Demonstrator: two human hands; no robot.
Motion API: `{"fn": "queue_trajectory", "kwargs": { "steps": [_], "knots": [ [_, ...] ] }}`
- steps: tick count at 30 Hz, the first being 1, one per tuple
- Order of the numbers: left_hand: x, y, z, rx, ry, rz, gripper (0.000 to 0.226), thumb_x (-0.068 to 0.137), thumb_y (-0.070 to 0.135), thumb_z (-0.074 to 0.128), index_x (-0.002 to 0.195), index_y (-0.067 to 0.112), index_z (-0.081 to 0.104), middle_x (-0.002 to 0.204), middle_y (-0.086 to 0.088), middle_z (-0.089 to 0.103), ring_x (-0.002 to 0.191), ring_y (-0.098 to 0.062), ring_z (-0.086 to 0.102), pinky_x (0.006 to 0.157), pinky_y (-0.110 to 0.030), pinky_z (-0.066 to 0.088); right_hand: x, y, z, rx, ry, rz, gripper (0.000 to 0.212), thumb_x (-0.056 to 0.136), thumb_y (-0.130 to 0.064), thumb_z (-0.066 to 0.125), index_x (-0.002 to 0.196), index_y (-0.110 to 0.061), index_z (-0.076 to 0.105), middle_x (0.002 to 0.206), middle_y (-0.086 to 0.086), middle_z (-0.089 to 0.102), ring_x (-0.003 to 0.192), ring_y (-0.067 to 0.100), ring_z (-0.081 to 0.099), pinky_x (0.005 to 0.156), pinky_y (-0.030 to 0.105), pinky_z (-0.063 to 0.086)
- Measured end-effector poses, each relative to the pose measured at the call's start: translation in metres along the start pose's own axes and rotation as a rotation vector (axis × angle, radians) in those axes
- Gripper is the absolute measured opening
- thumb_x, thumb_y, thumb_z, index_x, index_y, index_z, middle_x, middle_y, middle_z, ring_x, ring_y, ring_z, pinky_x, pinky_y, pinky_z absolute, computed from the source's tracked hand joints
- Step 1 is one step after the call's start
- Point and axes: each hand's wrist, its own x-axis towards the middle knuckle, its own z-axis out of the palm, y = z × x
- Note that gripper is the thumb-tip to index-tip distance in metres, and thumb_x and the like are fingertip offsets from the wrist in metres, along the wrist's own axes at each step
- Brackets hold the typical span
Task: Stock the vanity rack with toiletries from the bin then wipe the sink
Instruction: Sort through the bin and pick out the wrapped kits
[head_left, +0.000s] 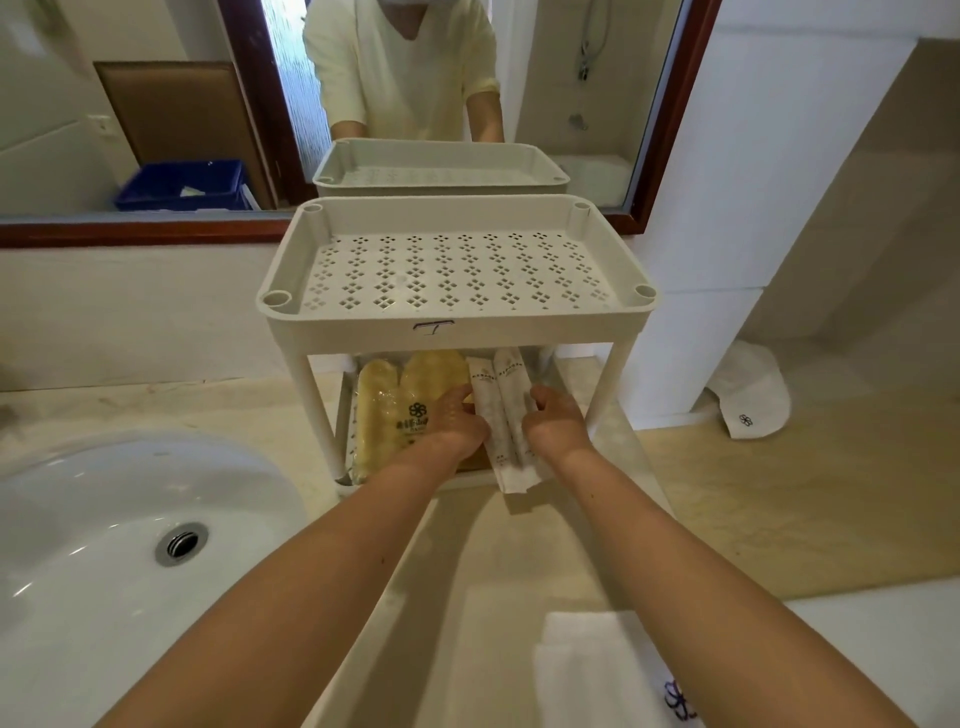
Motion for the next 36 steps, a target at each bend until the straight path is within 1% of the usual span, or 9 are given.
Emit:
{"fn": "queue_trajectory", "kwargs": {
  "steps": [2, 4, 7, 14, 18, 23, 28, 31, 36],
  "knots": [
    [-0.002, 0.003, 0.000, 0.019, 0.014, 0.013, 0.062, 0.090, -0.006, 0.055, 0.146, 0.015, 0.036, 0.134, -0.008, 0.056, 0.109, -0.021, 0.056, 0.082, -0.022, 0.045, -0.001, 0.001, 0.000, -0.054, -0.005, 0.003, 0.060, 0.091, 0.005, 0.044, 0.148, -0.011, 0.035, 0.153, 0.004, 0.037, 0.140, 0.021, 0.036, 0.108, 0.022, 0.034],
    [-0.008, 0.007, -0.002, 0.018, 0.021, 0.015, 0.062, 0.091, -0.004, 0.055, 0.146, 0.014, 0.035, 0.139, -0.007, 0.052, 0.121, -0.023, 0.053, 0.088, -0.021, 0.044, -0.006, -0.004, -0.003, -0.145, -0.008, 0.011, 0.061, 0.089, 0.000, 0.045, 0.147, -0.015, 0.036, 0.154, 0.005, 0.035, 0.140, 0.023, 0.036, 0.110, 0.031, 0.037],
    [-0.023, 0.012, -0.007, -0.021, 0.024, -0.014, 0.067, 0.088, -0.005, 0.058, 0.147, 0.018, 0.035, 0.145, -0.006, 0.044, 0.128, -0.022, 0.048, 0.097, -0.025, 0.045, -0.029, -0.015, -0.012, -0.179, -0.043, -0.003, 0.066, 0.087, 0.000, 0.045, 0.149, -0.017, 0.033, 0.156, 0.004, 0.030, 0.142, 0.023, 0.032, 0.112, 0.035, 0.036],
    [-0.119, 0.026, -0.029, -0.069, 0.070, -0.016, 0.052, 0.090, 0.000, 0.054, 0.139, 0.014, 0.042, 0.130, -0.006, 0.051, 0.104, -0.015, 0.053, 0.079, -0.022, 0.048, -0.110, -0.036, -0.046, -0.137, -0.099, 0.004, 0.060, 0.089, -0.002, 0.045, 0.147, -0.017, 0.039, 0.153, 0.003, 0.038, 0.137, 0.023, 0.040, 0.104, 0.029, 0.038],
    [-0.171, 0.026, -0.041, -0.199, 0.079, -0.098, 0.049, 0.089, 0.001, 0.056, 0.135, 0.011, 0.046, 0.121, -0.006, 0.056, 0.108, -0.020, 0.056, 0.091, -0.033, 0.050, -0.157, -0.050, -0.062, -0.074, -0.123, 0.027, 0.052, 0.091, -0.006, 0.051, 0.142, -0.016, 0.044, 0.143, 0.003, 0.049, 0.126, 0.019, 0.051, 0.096, 0.025, 0.041],
    [-0.213, 0.013, -0.054, -0.244, 0.108, -0.126, 0.043, 0.089, 0.006, 0.060, 0.130, 0.012, 0.050, 0.106, -0.001, 0.058, 0.099, -0.018, 0.060, 0.089, -0.034, 0.050, -0.188, -0.056, -0.056, -0.035, -0.206, 0.006, 0.048, 0.089, -0.009, 0.053, 0.135, -0.022, 0.051, 0.129, 0.000, 0.056, 0.112, 0.015, 0.056, 0.088, 0.027, 0.047],
    [-0.245, -0.004, -0.078, -0.313, 0.259, -0.131, 0.034, 0.090, 0.007, 0.060, 0.123, 0.013, 0.055, 0.110, -0.003, 0.061, 0.094, -0.015, 0.060, 0.091, -0.033, 0.049, -0.207, -0.063, -0.020, 0.024, -0.324, -0.059, 0.046, 0.086, -0.009, 0.057, 0.129, -0.025, 0.053, 0.118, -0.006, 0.058, 0.097, 0.009, 0.059, 0.069, 0.021, 0.047],
    [-0.266, -0.019, -0.103, -0.363, 0.367, -0.142, 0.033, 0.089, 0.006, 0.060, 0.121, 0.013, 0.055, 0.109, -0.004, 0.061, 0.091, -0.014, 0.059, 0.092, -0.034, 0.048, -0.221, -0.071, 0.009, 0.046, -0.432, -0.095, 0.045, 0.085, -0.007, 0.059, 0.126, -0.024, 0.054, 0.114, -0.005, 0.058, 0.091, 0.004, 0.058, 0.066, 0.015, 0.044],
    [-0.311, -0.050, -0.144, -0.431, 0.553, -0.175, 0.033, 0.089, 0.007, 0.060, 0.121, 0.015, 0.055, 0.106, -0.002, 0.061, 0.098, -0.016, 0.059, 0.093, -0.034, 0.048, -0.255, -0.088, 0.056, 0.010, -0.609, -0.123, 0.041, 0.085, -0.004, 0.060, 0.122, -0.021, 0.055, 0.112, -0.001, 0.058, 0.087, 0.011, 0.058, 0.064, 0.016, 0.044]
  ]
}}
